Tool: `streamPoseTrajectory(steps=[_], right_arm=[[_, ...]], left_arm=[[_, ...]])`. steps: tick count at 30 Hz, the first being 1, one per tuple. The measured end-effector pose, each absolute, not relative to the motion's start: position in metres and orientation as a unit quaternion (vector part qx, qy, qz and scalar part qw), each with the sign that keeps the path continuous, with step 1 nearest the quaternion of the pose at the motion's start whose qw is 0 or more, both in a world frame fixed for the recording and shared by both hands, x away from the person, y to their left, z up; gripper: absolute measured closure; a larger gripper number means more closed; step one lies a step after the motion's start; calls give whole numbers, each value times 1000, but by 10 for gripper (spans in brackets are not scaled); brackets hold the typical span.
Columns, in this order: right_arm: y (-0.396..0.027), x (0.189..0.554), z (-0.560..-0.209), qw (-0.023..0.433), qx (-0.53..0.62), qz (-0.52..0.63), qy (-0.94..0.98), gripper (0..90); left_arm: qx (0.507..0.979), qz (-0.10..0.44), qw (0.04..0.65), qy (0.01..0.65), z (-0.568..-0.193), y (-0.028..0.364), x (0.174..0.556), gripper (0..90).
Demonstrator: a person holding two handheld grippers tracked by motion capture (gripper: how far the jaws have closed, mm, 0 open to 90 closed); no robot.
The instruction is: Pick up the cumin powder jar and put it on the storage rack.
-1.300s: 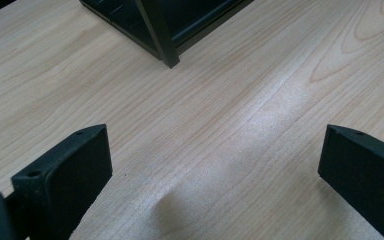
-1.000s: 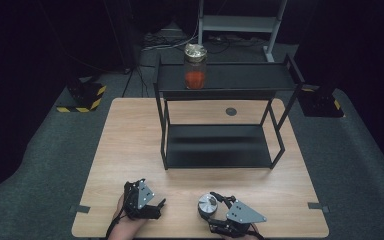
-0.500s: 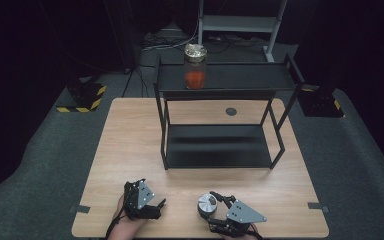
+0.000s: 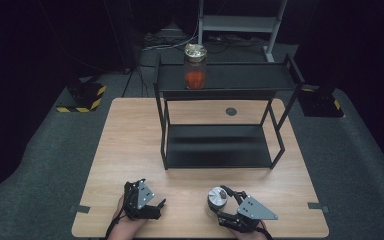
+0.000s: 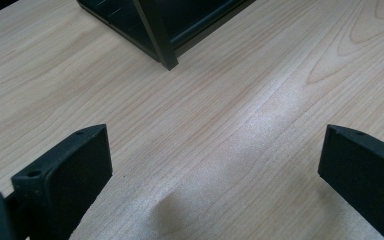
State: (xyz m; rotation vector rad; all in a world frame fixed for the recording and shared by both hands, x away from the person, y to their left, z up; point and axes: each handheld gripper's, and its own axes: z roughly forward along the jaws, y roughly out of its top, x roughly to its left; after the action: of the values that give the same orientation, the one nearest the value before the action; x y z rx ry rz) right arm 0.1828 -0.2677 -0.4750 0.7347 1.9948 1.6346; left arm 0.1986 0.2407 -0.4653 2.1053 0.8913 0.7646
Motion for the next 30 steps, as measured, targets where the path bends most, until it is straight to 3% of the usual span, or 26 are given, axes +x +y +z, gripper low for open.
streamPoseTrajectory(steps=[30], right_arm=[[-313,178,-473,298,332,581,680,344]], left_arm=[[815,290,364,345,-465,244,200,10]])
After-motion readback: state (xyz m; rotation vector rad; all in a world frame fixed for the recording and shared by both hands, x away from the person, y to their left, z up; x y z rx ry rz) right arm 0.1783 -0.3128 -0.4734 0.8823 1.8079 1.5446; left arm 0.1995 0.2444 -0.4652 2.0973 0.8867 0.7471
